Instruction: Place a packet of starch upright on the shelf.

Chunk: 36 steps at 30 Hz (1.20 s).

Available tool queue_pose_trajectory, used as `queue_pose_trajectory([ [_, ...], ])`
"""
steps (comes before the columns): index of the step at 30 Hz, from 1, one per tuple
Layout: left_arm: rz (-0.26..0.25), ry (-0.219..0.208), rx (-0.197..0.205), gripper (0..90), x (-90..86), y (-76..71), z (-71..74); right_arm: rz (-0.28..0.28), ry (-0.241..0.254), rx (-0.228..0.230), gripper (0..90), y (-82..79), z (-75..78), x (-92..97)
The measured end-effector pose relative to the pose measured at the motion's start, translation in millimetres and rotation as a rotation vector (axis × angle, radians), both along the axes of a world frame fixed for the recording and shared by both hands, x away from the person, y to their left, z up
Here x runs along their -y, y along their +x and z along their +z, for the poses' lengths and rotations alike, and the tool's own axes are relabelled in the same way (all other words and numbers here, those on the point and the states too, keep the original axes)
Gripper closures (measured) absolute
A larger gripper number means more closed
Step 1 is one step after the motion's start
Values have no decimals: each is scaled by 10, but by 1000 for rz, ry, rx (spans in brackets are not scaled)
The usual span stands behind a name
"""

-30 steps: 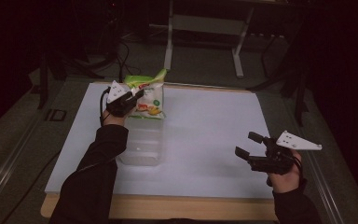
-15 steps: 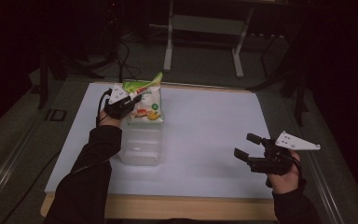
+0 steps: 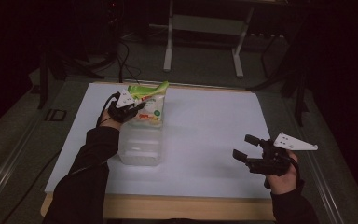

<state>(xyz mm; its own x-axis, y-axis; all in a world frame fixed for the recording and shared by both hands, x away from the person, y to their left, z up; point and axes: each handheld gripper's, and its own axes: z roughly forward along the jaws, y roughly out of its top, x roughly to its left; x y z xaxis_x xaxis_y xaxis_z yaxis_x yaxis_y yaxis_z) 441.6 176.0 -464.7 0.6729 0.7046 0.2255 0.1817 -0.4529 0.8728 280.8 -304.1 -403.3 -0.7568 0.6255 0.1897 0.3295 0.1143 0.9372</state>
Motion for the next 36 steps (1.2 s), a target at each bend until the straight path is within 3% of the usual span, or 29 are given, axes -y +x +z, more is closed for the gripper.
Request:
queue_pose_trajectory([
  [7,16,-25,-38,822,-22,9,-19,3,6,-8,153,9,-18,-4],
  [8,37,-21,-57,808,-15,15,-14,3,6,-8,153,9,-20,-5],
  [10,46,-11,-24,671,-18,9,-18,4,5,-10,153,4,-19,-3],
  [12,85,-38,-47,568,-22,8,-2,1,4,-10,153,4,-18,6],
  [15,166,-45,-39,429,-54,0,29,-6,6,-12,153,10,-21,29],
  [16,172,-57,-46,389,-64,-2,39,-10,3,-12,153,10,-22,32],
  [18,179,-55,-59,385,-69,-21,67,-11,4,-12,153,9,-26,35],
  [20,175,-86,-60,361,-71,-44,94,-11,-1,-10,153,6,-32,37],
  [26,165,-189,-170,145,-137,-71,187,-13,1,-13,153,9,-45,46],
  [31,150,-231,-187,16,-192,-195,258,-18,0,-17,153,-1,-58,66],
  [33,148,-257,-197,16,-206,-255,288,-20,1,-21,153,-2,-63,75],
  [36,147,-259,-178,16,-232,-373,339,-20,0,-22,153,-2,-73,75],
])
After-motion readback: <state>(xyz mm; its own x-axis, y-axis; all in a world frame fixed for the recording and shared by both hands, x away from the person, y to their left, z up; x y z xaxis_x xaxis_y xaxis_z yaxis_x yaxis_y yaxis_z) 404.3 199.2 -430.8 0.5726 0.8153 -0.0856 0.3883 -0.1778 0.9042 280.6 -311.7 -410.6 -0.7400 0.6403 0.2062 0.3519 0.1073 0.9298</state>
